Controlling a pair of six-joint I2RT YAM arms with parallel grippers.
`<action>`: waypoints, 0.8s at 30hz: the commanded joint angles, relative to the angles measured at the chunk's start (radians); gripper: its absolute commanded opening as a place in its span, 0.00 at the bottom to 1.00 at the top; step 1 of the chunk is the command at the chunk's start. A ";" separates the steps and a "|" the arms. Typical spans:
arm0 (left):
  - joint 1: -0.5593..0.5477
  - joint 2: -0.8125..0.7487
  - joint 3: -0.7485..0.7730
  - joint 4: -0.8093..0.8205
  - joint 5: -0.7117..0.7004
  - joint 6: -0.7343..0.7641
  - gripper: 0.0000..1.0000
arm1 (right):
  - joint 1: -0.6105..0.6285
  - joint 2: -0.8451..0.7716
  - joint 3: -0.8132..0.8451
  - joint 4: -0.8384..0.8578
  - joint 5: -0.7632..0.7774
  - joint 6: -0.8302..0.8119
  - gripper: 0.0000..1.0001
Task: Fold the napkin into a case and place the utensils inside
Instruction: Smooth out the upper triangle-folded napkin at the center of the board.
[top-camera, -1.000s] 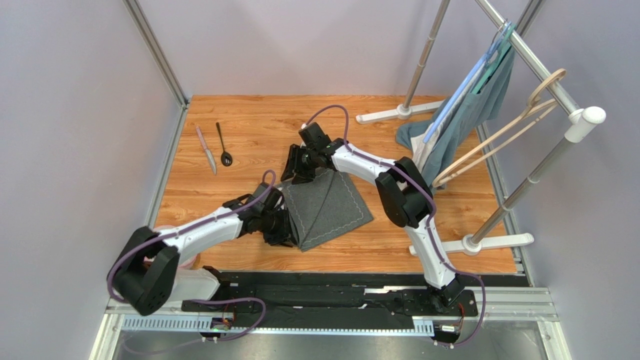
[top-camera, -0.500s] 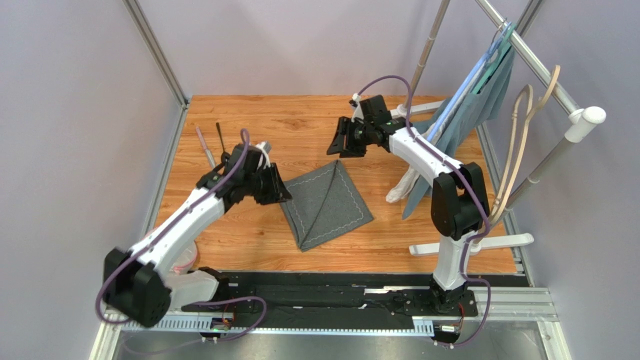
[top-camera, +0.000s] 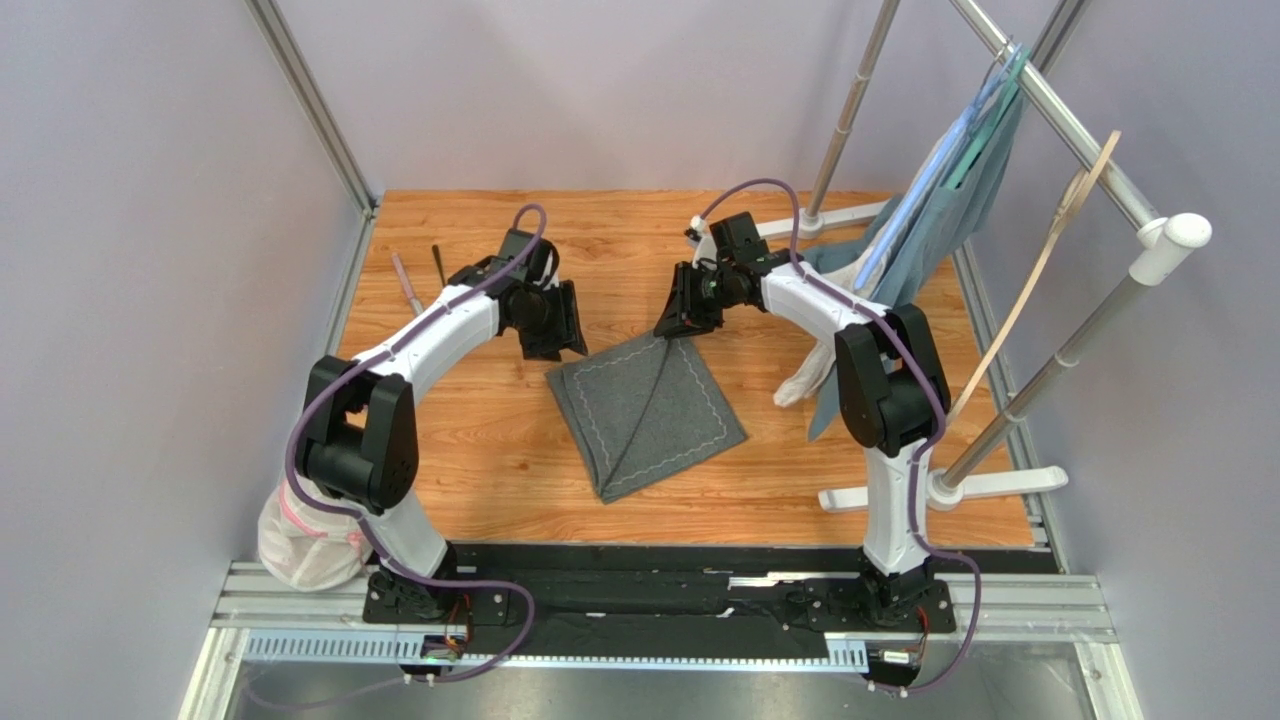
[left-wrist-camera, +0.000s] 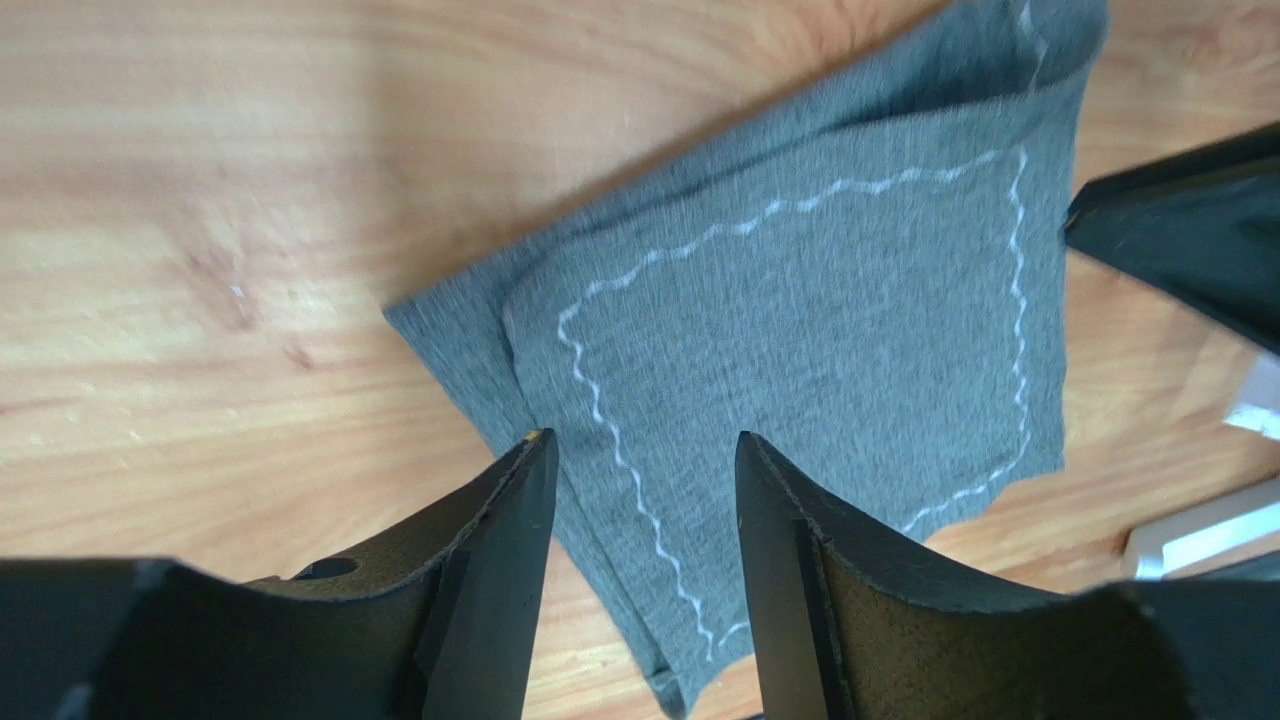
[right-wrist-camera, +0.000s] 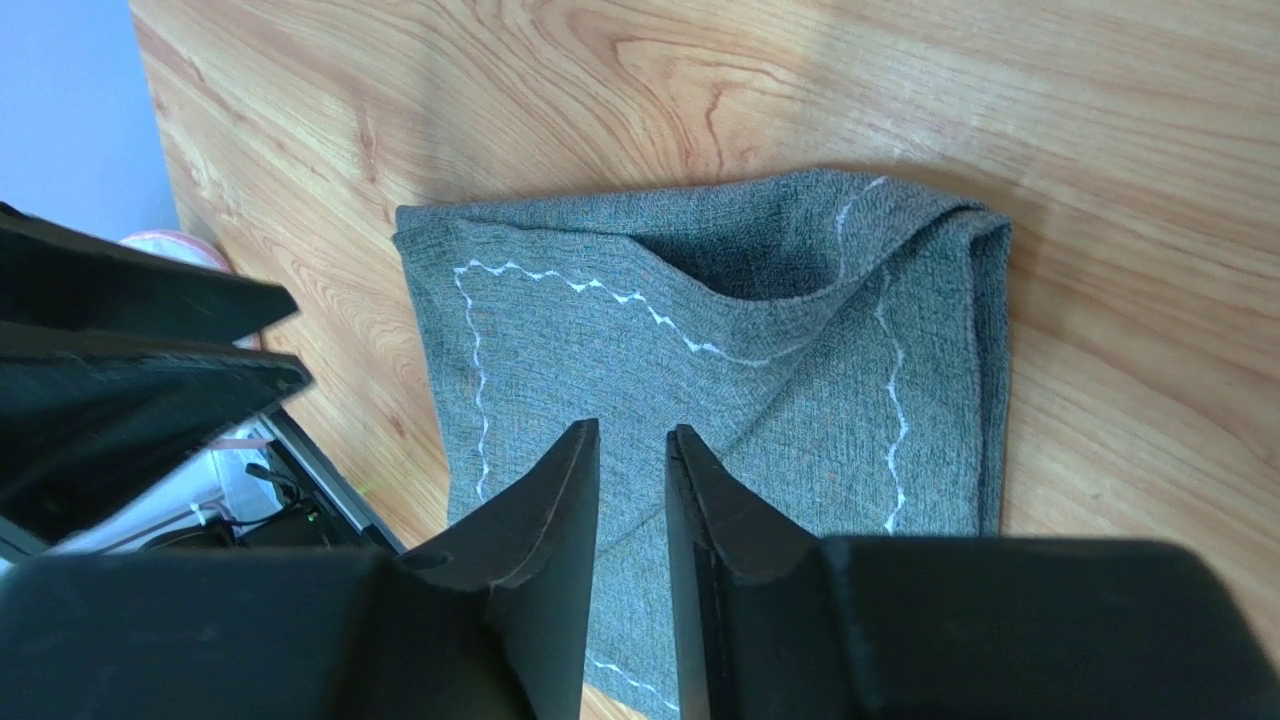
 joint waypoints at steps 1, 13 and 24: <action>0.033 0.070 0.098 -0.053 -0.021 0.085 0.54 | 0.001 0.026 0.025 0.056 -0.043 -0.007 0.24; 0.033 0.199 0.166 -0.083 -0.030 0.120 0.50 | 0.004 0.023 0.006 0.080 -0.057 0.002 0.21; 0.035 0.230 0.175 -0.084 -0.013 0.117 0.22 | 0.003 0.036 0.000 0.082 -0.036 -0.001 0.17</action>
